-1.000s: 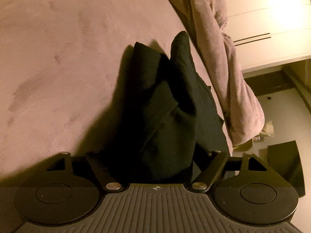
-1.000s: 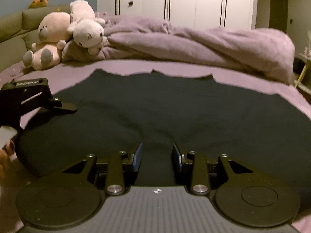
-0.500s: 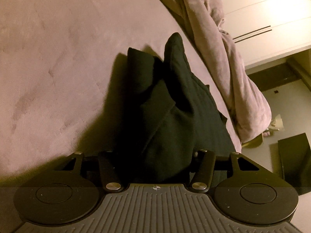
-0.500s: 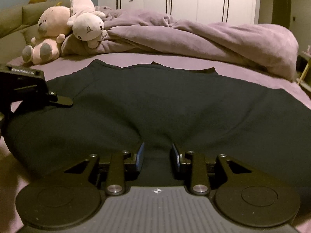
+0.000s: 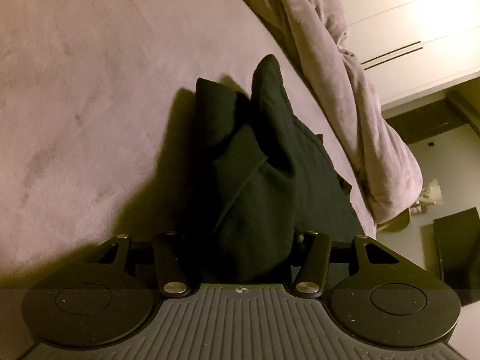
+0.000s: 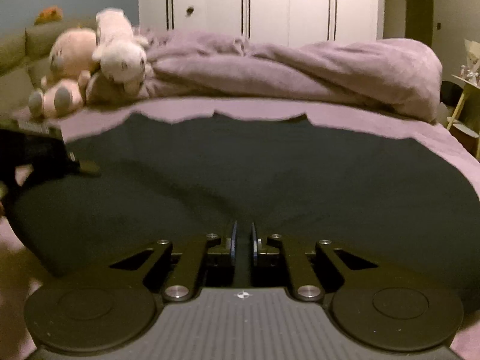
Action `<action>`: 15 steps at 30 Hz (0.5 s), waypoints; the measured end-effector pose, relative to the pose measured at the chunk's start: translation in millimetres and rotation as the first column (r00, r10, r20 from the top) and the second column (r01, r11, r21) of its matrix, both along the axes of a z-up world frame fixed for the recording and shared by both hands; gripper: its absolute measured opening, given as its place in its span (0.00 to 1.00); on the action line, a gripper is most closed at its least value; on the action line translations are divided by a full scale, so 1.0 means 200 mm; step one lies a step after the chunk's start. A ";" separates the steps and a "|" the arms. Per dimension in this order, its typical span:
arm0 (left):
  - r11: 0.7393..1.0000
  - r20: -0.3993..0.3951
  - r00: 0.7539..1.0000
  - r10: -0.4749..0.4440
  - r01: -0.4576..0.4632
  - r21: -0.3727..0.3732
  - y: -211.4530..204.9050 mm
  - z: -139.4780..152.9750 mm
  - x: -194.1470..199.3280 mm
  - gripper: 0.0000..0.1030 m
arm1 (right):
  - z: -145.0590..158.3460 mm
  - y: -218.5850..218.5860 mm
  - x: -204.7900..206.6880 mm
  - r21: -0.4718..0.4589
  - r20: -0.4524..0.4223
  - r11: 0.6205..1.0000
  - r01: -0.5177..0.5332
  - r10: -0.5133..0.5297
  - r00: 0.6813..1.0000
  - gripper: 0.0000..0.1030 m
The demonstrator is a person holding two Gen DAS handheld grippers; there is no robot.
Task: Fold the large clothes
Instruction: 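Lift the pinched jacket edge with both grippers and fold it over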
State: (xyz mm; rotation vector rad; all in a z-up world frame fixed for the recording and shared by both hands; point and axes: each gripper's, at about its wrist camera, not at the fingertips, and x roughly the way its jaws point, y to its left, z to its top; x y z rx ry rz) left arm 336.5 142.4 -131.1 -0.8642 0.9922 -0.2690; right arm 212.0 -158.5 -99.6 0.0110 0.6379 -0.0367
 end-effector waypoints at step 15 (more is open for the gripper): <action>0.997 0.004 1.000 -0.016 0.016 0.078 -0.05 0.10 0.00 0.55 | 0.01 0.01 0.07 -0.022 -0.103 0.999 0.023 -0.026 0.994 0.09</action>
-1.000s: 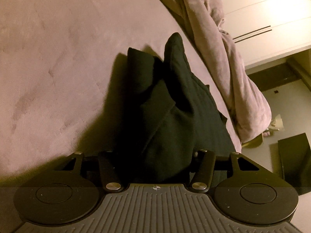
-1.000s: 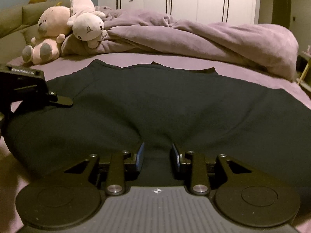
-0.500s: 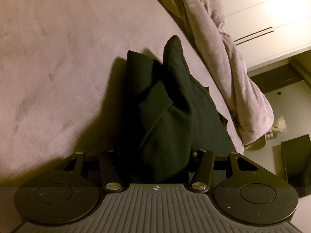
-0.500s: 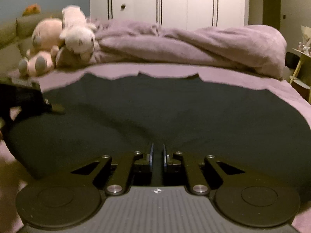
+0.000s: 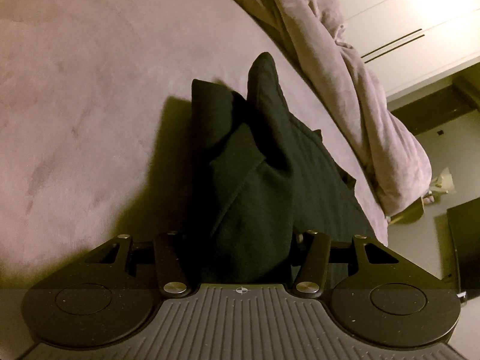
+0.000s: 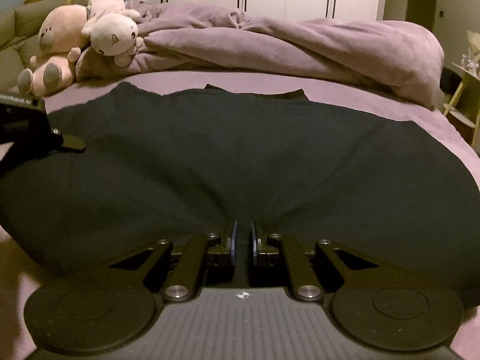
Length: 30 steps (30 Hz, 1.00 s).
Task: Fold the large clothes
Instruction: 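Lift the pinched jacket edge with both grippers and fold it over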
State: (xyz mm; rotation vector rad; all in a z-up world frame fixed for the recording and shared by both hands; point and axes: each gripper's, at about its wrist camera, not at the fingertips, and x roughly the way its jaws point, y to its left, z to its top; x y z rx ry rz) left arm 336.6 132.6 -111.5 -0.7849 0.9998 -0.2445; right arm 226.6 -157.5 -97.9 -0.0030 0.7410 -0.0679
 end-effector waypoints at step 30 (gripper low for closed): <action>0.929 0.227 0.912 -0.343 0.294 0.224 -1.07 0.69 -0.07 0.44 | 0.17 -0.68 -0.34 0.328 0.104 0.922 0.207 -0.253 0.962 0.10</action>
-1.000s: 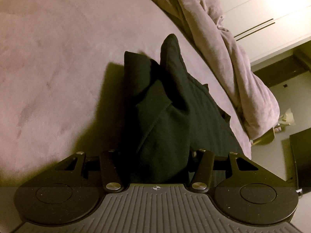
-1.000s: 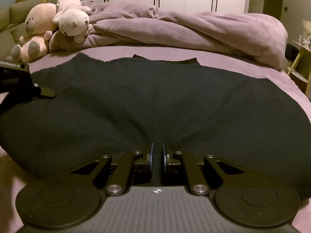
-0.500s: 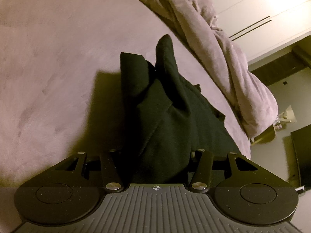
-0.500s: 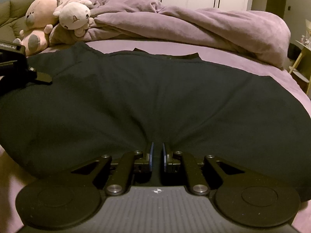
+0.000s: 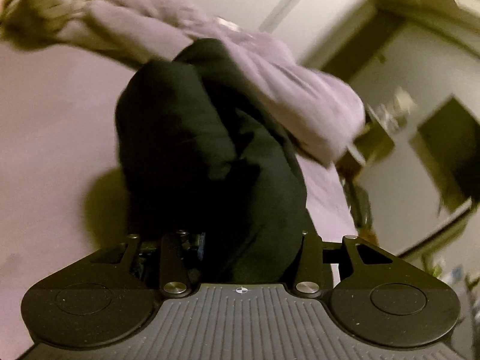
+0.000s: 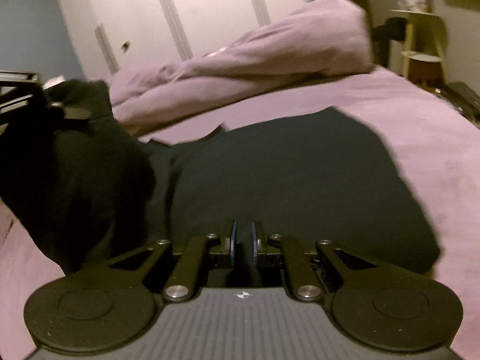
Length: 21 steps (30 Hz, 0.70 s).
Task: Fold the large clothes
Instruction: 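Lift the pinched jacket edge with both grippers and fold it over, then lay the folded edge onto the jacket and open both grippers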
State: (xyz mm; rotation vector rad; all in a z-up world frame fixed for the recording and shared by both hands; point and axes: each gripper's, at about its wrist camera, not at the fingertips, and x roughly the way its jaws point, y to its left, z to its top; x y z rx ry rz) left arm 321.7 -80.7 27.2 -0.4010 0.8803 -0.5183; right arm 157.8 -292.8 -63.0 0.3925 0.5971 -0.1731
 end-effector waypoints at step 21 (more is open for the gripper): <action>0.913 0.295 0.872 -0.391 0.327 0.244 -0.74 -0.12 -0.55 0.72 | 0.19 -0.70 -0.28 0.170 0.101 0.980 0.104 -0.122 0.987 0.23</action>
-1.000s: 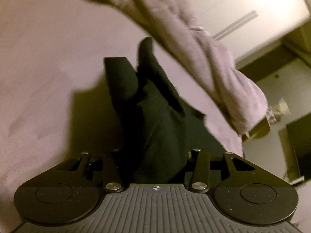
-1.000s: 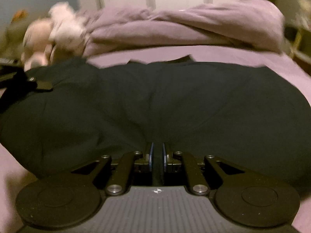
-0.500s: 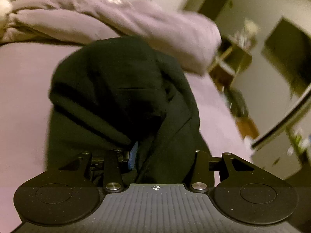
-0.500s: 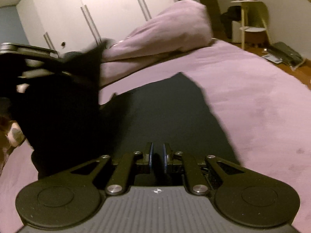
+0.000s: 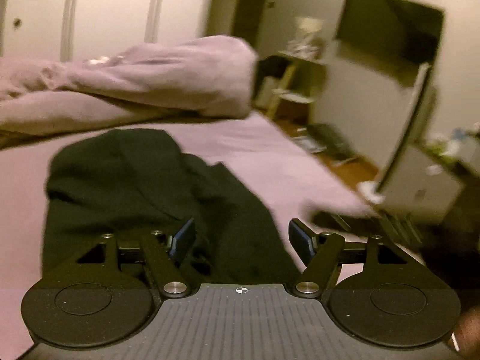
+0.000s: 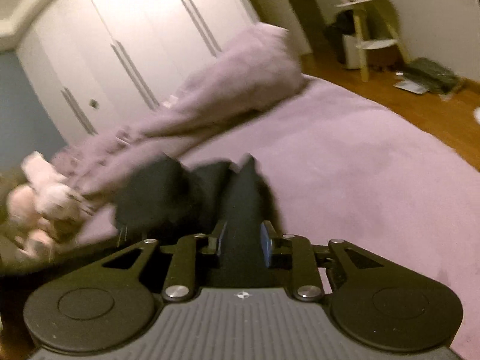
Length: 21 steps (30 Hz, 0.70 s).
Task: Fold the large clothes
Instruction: 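Lay the folded edge onto the jacket and open both grippers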
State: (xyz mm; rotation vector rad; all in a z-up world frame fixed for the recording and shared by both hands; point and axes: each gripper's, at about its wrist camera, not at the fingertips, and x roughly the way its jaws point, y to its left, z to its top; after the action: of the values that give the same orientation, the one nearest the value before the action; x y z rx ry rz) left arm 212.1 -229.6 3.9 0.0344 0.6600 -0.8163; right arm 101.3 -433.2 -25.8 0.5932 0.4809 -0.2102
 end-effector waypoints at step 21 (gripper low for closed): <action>0.866 -0.324 0.821 0.470 -0.500 -0.011 0.76 -0.09 0.34 0.73 | -0.07 0.20 0.64 0.140 -0.170 0.916 -0.377 0.397 0.902 0.34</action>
State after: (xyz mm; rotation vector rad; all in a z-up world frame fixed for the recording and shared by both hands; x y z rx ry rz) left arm 279.8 -77.1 -13.2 -0.3492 0.8810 -0.3527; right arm 228.6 -393.3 -40.1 0.5677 0.7938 0.1403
